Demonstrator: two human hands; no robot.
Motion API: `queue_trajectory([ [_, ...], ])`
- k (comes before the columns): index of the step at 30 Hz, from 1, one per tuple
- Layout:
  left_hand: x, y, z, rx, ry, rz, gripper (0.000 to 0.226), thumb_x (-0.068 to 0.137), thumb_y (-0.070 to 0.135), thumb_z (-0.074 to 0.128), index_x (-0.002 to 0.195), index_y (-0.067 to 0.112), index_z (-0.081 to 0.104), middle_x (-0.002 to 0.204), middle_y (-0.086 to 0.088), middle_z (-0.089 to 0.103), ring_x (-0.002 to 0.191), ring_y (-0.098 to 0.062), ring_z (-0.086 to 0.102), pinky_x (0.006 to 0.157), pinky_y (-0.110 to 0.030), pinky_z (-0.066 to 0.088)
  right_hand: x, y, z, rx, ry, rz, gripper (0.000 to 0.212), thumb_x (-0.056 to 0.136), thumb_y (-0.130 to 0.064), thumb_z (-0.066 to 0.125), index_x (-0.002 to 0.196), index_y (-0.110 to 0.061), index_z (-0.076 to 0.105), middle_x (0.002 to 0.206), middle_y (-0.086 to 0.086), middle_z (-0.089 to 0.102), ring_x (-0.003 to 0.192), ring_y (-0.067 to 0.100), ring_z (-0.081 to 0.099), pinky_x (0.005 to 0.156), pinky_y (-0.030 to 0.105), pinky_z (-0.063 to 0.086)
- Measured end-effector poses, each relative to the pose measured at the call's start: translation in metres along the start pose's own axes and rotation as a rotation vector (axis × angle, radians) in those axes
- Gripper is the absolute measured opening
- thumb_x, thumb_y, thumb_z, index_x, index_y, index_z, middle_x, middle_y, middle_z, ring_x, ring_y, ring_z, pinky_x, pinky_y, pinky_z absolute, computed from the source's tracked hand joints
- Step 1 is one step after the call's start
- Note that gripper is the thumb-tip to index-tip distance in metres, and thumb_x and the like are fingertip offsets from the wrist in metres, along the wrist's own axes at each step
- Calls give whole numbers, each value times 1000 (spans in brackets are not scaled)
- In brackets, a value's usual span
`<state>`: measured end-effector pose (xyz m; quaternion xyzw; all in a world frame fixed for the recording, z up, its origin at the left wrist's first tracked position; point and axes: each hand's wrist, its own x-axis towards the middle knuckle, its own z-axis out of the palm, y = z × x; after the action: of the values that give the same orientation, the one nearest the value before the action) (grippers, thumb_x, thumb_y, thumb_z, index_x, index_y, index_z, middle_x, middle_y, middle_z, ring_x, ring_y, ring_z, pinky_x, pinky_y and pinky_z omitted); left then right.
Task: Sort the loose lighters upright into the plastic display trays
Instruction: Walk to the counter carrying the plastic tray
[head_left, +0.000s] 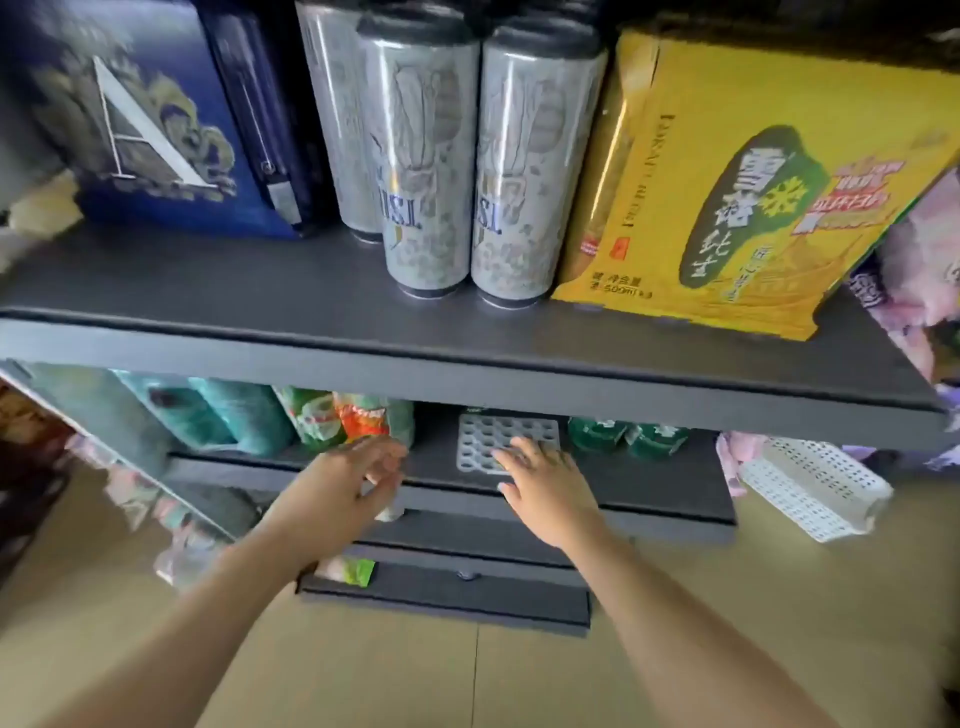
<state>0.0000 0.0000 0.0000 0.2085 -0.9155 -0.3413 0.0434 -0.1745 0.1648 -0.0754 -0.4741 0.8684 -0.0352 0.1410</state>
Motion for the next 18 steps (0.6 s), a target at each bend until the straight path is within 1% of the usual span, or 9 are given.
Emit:
queue_trajectory([
  [3, 1, -8, 3, 15, 44, -11, 26, 87, 15, 54, 113, 17, 57, 89, 14, 58, 83, -4, 57, 69, -7, 37, 9, -4, 15, -98, -15, 20, 49, 96, -35, 37, 141, -22, 21, 151, 6, 19, 136, 34, 21, 111, 48, 21],
  [6, -5, -13, 7, 13, 47, 17, 23, 87, 16, 53, 110, 18, 58, 97, 6, 61, 83, 1, 57, 76, -19, 45, 7, -8, 27, -157, 46, 60, 56, 86, -40, 56, 134, -21, 33, 141, 11, 36, 125, 36, 36, 101, 47, 34],
  [8, -13, -15, 11, 30, 55, -2, 22, 88, 17, 52, 109, 19, 57, 95, 6, 60, 81, -2, 57, 76, -23, 46, 5, -9, 31, -260, 98, 62, 59, 60, -40, 81, 109, -19, 57, 109, 11, 61, 95, 32, 59, 77, 39, 50],
  [9, -18, -17, 12, 18, 67, -39, 22, 88, 17, 52, 110, 20, 57, 94, 7, 60, 81, -5, 57, 75, -23, 45, 2, -10, 31, -313, 98, 53, 58, 46, -34, 89, 94, -18, 62, 91, 8, 66, 77, 28, 63, 64, 35, 52],
  [11, -32, -22, 17, -25, 87, -104, 22, 88, 16, 53, 109, 19, 57, 92, 9, 60, 81, -7, 57, 72, -20, 41, -5, -11, 33, -393, 138, -1, 53, 33, -18, 89, 79, -18, 62, 72, 4, 63, 60, 23, 61, 53, 30, 50],
  [13, -50, -29, 21, -49, 101, -149, 19, 88, 14, 53, 106, 17, 57, 91, 10, 60, 80, -4, 56, 71, -16, 40, -16, -16, 31, -445, 177, -99, 49, 34, -12, 83, 76, -17, 58, 67, 2, 61, 55, 22, 58, 51, 28, 47],
  [15, -73, -38, 23, -63, 120, -216, 17, 88, 13, 52, 103, 19, 56, 85, 13, 58, 76, -3, 55, 71, -19, 42, -29, -27, 30, -444, 215, -251, 40, 48, -14, 75, 78, -16, 49, 63, 0, 58, 53, 20, 56, 46, 26, 43],
  [17, -102, -55, 28, -62, 138, -303, 17, 87, 12, 53, 101, 19, 57, 81, 13, 56, 72, -10, 56, 71, -27, 46, -37, -44, 37, -371, 177, -401, 29, 61, -18, 63, 76, -16, 38, 56, -3, 53, 44, 15, 53, 37, 21, 36],
  [18, -118, -65, 30, -50, 138, -358, 16, 87, 12, 53, 100, 19, 57, 81, 10, 57, 72, -15, 57, 71, -29, 46, -39, -55, 40, -344, 123, -450, 32, 61, -20, 64, 75, -16, 35, 53, -5, 52, 39, 13, 52, 33, 17, 32],
])
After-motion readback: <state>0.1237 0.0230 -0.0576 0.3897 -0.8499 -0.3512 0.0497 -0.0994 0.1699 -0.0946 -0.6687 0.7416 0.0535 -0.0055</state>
